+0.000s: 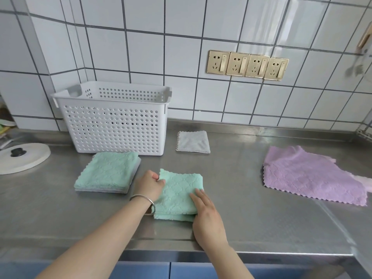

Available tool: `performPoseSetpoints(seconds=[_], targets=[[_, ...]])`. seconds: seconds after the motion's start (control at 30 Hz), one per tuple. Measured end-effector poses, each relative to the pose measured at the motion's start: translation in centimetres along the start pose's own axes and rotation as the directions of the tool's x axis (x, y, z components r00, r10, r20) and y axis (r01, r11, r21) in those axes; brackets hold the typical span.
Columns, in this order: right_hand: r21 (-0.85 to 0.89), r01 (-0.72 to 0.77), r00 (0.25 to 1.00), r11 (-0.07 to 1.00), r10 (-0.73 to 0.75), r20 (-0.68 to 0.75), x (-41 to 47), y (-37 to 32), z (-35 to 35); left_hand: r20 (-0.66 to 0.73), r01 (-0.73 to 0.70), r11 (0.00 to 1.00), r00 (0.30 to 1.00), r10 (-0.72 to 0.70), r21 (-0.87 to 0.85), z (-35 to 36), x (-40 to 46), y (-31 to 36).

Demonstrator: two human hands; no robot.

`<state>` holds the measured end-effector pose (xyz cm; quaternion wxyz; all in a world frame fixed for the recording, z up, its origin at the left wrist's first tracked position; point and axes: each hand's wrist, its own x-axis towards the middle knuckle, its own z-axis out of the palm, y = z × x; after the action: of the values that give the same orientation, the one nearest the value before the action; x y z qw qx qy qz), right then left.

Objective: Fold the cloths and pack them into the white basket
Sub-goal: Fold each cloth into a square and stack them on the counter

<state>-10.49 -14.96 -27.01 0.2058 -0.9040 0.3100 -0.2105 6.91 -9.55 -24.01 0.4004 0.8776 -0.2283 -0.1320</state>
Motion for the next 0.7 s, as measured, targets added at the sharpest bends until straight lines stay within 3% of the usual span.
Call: performPoseSetpoints(seconds=[0.13, 0.33, 0.4, 0.47, 0.57, 0.7], targets=[[0.066, -0.054, 0.998, 0.996, 0.055, -0.015, 0.1, 0.1, -0.3, 0.019, 0.018, 0.999, 1.0, -0.017, -0.044, 0.2, -0.2, -0.2], [0.029, -0.057, 0.993, 0.998, 0.054, 0.101, -0.7, -0.1, -0.8, -0.011, -0.062, 0.998, 0.998, 0.062, -0.005, 0.4, -0.7, -0.6], [0.084, -0.127, 0.988, 0.988, 0.119, 0.101, -1.0, -0.4, -1.3, -0.046, -0.122, 0.988, 0.991, 0.127, 0.09, 0.0, -1.2, -1.0], [0.144, -0.243, 0.97, 0.959, 0.241, 0.028, -0.6, -0.6, -2.2, -0.063, -0.148, 0.934, 0.982, 0.178, 0.325, -0.7, -1.7, -1.4], [-0.05, -0.379, 0.925, 0.924, 0.375, -0.061, 1.4, -0.5, -3.6, 0.005, -0.13, 0.866, 0.989, 0.146, 0.483, -1.1, -2.4, -1.3], [-0.27, -0.455, 0.854, 0.849, 0.501, 0.139, 3.1, -0.5, -3.2, 0.096, -0.141, 0.799, 0.99, 0.105, 0.585, -0.4, -2.9, -1.5]])
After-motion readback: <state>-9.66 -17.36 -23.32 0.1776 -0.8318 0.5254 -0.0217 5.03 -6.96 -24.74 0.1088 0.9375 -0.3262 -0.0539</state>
